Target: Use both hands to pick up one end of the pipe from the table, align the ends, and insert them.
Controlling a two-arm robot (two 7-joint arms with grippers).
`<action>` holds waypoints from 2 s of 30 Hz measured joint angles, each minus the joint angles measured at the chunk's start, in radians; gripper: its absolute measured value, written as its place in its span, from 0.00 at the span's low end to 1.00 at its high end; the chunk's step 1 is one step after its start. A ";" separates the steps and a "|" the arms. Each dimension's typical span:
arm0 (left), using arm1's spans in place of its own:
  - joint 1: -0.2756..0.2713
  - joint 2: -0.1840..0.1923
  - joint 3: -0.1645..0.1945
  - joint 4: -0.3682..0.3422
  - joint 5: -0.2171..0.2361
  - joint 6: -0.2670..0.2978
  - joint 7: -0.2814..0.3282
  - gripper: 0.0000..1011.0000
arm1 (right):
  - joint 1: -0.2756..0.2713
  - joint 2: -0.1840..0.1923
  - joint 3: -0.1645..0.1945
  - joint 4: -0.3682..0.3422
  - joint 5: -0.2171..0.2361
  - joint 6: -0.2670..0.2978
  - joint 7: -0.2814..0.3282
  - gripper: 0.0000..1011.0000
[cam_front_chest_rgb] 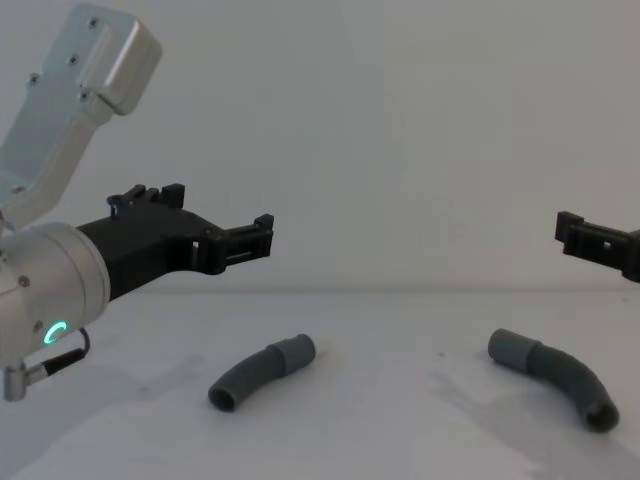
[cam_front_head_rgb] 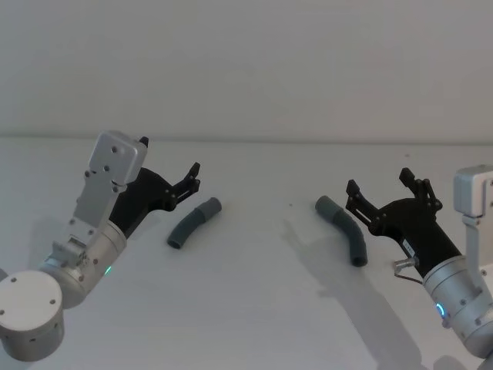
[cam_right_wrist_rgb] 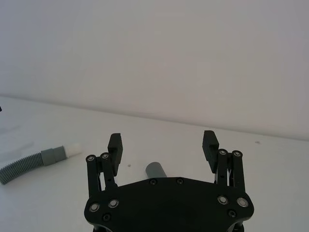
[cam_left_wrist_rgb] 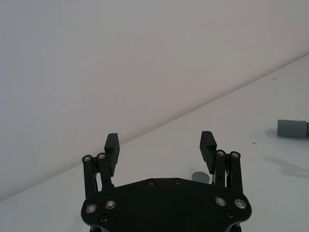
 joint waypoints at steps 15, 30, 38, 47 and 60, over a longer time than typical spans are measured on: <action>0.000 0.000 0.000 0.000 0.000 0.000 0.000 0.99 | 0.000 0.000 0.000 0.000 0.000 0.000 0.000 0.99; 0.000 0.000 0.000 0.000 0.000 0.000 0.000 0.99 | 0.000 0.000 0.000 0.000 0.000 0.000 0.000 0.99; 0.000 0.000 0.000 0.000 0.000 0.000 0.000 0.99 | 0.000 0.000 0.000 0.000 0.000 0.000 0.000 0.99; 0.000 0.000 0.000 0.000 0.000 0.000 0.000 0.99 | 0.000 0.000 0.000 0.000 0.000 0.000 0.000 0.99; -0.002 0.000 0.000 -0.004 0.000 0.019 -0.006 0.99 | 0.000 0.000 0.000 0.000 0.000 0.000 0.000 0.99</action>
